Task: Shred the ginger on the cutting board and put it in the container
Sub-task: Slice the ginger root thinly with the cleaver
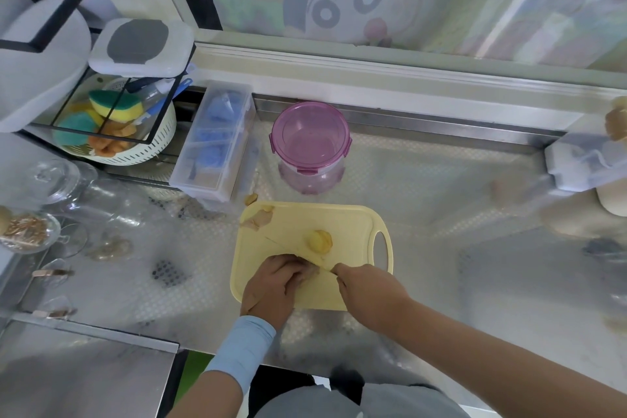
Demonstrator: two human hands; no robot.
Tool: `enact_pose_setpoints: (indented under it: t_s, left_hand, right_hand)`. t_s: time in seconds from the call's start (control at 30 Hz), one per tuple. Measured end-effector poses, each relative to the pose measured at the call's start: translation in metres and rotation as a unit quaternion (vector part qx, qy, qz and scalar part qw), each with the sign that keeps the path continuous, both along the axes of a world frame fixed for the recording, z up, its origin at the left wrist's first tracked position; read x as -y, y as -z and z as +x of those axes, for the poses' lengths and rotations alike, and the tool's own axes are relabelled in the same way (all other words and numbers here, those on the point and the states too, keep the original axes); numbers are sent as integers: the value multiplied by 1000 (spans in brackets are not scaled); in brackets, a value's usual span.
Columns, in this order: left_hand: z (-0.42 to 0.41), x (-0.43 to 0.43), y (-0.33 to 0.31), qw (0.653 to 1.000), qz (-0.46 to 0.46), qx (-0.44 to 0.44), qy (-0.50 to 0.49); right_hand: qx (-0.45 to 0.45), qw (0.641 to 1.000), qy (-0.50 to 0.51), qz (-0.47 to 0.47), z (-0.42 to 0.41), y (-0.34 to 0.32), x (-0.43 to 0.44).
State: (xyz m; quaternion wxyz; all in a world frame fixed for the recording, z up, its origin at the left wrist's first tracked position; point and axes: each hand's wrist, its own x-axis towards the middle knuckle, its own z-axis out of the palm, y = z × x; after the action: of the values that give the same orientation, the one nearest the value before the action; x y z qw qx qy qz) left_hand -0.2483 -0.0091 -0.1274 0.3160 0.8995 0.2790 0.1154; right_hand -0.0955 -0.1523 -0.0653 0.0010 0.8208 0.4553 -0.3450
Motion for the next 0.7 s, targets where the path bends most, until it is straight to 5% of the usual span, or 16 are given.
enact_pose_setpoints:
  t_s: [0.7]
  left_hand:
    - [-1,-2,7,999,5,18,27]
  right_hand:
    - [-8,1000,19,19,-8,26,-27]
